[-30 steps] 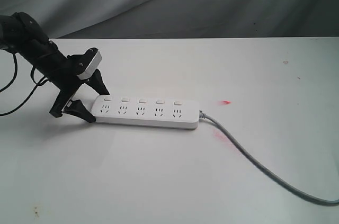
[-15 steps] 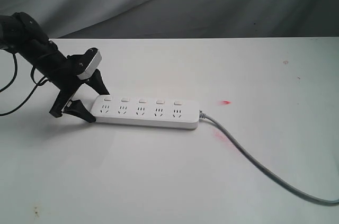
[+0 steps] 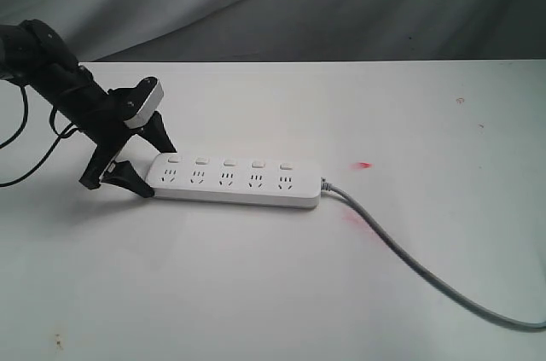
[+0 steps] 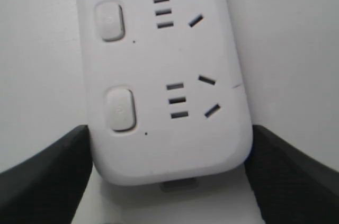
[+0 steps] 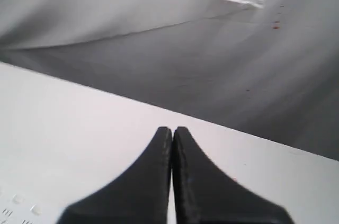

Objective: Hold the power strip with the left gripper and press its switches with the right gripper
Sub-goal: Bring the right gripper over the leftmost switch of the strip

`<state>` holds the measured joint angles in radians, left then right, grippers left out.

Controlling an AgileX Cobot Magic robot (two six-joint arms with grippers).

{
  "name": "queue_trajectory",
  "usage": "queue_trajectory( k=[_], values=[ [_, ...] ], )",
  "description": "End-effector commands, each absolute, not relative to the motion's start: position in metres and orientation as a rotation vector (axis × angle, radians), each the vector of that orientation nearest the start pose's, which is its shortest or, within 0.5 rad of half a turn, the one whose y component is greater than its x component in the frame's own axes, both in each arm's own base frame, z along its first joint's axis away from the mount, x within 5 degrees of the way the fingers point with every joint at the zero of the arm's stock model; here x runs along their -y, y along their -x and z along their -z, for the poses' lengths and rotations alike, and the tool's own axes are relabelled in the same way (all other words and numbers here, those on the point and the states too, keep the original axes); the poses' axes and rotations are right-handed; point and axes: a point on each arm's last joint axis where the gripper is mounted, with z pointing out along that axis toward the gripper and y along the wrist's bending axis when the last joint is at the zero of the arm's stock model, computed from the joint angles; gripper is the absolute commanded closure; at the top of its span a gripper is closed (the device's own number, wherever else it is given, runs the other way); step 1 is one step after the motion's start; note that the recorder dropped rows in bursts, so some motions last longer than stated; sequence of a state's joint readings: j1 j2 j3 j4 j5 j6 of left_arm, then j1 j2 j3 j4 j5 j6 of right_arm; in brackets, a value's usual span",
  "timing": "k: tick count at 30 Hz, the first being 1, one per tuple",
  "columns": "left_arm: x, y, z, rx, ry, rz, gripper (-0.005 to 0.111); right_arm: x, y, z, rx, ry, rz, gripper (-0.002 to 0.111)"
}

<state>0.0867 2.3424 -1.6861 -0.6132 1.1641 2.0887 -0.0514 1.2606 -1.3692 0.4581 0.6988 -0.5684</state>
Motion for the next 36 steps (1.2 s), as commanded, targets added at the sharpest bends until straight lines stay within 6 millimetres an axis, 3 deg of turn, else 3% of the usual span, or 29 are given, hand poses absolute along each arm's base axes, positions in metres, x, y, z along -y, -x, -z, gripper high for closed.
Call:
queue_trajectory(
  k=[1,5,10,15,19,26,31,34,36],
  values=[
    [0.011,-0.444,-0.107,2.266,2.635,-0.697,0.098,-0.027,-0.302,-0.446,-1.985,0.623,-0.279,0.108],
    [0.011,-0.444,-0.107,2.266,2.635,-0.697,0.098,-0.039,-0.332,-0.432,-1.974,0.809,-0.478,0.108],
    [0.011,-0.444,-0.107,2.266,2.635,-0.697,0.098,-0.055,-0.366,-0.383,-2.110,0.920,-0.594,0.108],
    [0.011,-0.444,-0.107,2.266,2.635,-0.697,0.098,-0.095,-0.391,-0.332,-2.096,1.158,-0.641,0.108],
    [0.011,-0.444,-0.107,2.266,2.635,-0.697,0.098,-0.129,-0.407,-0.293,-2.074,1.253,-0.640,0.108],
    [0.011,-0.444,-0.107,2.266,2.635,-0.697,0.098,-0.183,-0.419,-0.238,-2.066,1.299,-0.706,0.108],
    [0.011,-0.444,-0.107,2.266,2.635,-0.697,0.098,-0.220,-0.420,-0.208,-2.000,1.351,-0.655,0.107],
    [0.011,-0.444,-0.107,2.266,2.635,-0.697,0.098,-0.240,-0.415,-0.196,-1.978,1.347,-0.722,0.093],
    [0.011,-0.444,-0.107,2.266,2.635,-0.697,0.098,-0.249,-0.413,-0.189,-1.977,1.343,-0.761,0.078]
  ],
)
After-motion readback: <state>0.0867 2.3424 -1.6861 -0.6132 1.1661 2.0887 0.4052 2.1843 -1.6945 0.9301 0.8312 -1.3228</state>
